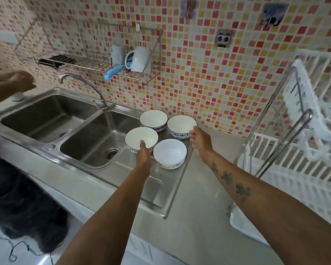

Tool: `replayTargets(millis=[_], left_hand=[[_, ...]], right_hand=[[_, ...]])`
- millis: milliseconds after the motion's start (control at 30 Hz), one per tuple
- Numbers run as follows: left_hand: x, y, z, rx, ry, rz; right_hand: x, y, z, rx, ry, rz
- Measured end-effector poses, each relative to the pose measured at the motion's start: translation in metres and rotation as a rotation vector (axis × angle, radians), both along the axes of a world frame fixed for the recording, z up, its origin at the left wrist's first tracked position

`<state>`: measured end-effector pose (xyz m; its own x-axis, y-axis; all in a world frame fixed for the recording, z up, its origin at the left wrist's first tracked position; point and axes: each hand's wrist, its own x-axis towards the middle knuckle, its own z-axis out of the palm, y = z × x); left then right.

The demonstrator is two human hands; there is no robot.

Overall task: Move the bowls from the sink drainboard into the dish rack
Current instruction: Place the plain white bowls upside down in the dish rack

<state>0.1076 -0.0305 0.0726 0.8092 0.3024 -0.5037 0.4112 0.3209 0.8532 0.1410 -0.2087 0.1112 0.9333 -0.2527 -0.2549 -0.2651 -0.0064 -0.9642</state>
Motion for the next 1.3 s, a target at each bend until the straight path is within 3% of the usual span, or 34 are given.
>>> replayTargets(millis=[300,600,1300], left_hand=[[0.019,-0.014,-0.041,-0.17,-0.041,0.094],[0.035,-0.026,-0.065,-0.119,-0.156,0.061],[0.048,-0.036,-0.074,-0.238,-0.099,0.095]], right_hand=[[0.027,0.013,-0.058,-0.006,0.131,0.011],[0.042,0.015,-0.09,0.025,0.189,-0.038],[0.045,0.031,-0.101,0.154,0.297,-0.022]])
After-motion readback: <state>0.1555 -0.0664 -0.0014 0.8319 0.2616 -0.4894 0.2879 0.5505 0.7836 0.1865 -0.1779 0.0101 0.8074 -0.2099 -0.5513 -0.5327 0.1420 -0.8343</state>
